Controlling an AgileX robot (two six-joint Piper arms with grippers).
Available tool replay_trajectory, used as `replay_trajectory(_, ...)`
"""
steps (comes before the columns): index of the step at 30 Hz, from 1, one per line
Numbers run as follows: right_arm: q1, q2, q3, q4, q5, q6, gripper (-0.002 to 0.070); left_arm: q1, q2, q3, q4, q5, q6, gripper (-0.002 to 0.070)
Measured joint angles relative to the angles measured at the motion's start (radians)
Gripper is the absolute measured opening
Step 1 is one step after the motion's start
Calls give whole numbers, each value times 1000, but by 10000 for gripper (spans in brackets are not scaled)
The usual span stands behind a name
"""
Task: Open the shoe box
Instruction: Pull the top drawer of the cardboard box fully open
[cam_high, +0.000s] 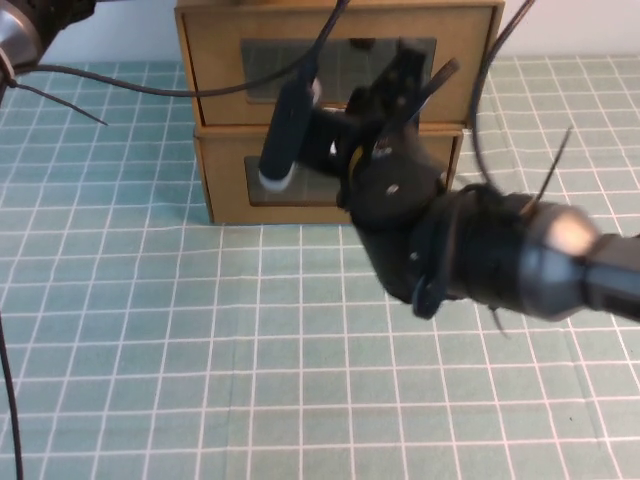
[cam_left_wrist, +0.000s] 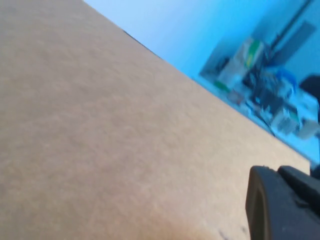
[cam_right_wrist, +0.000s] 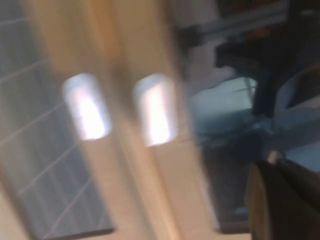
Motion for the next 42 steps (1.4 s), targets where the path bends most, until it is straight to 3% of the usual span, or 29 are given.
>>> replay_trajectory(2,0,-35,0,0,0,14,-6,2,-3,-24,44,30,0,-5)
replay_trajectory(5,0,-98,0,0,-19,22,-6,-8,-43,-59,216,57,-50,-5)
replay_trajectory(9,0,-176,0,0,-37,24,-6,-28,-159,-100,483,57,-194,-5)
replay_trajectory(12,0,-226,0,0,-59,22,-6,-27,-255,-115,580,57,-310,-5)
replay_trajectory(18,0,-250,0,0,-130,-97,6,-27,-307,-119,595,61,-380,-5)
replay_trajectory(24,0,-248,0,-3,-302,-176,114,-27,-273,-119,585,72,-455,-5)
replay_trajectory(28,0,-255,0,9,-365,-214,137,-27,-244,-119,569,82,-479,-5)
replay_trajectory(33,0,-337,21,224,-429,-279,141,-27,-239,-119,566,106,-480,-5)
replay_trajectory(42,0,-387,182,567,-382,-769,141,-27,-239,-119,564,165,-462,-5)
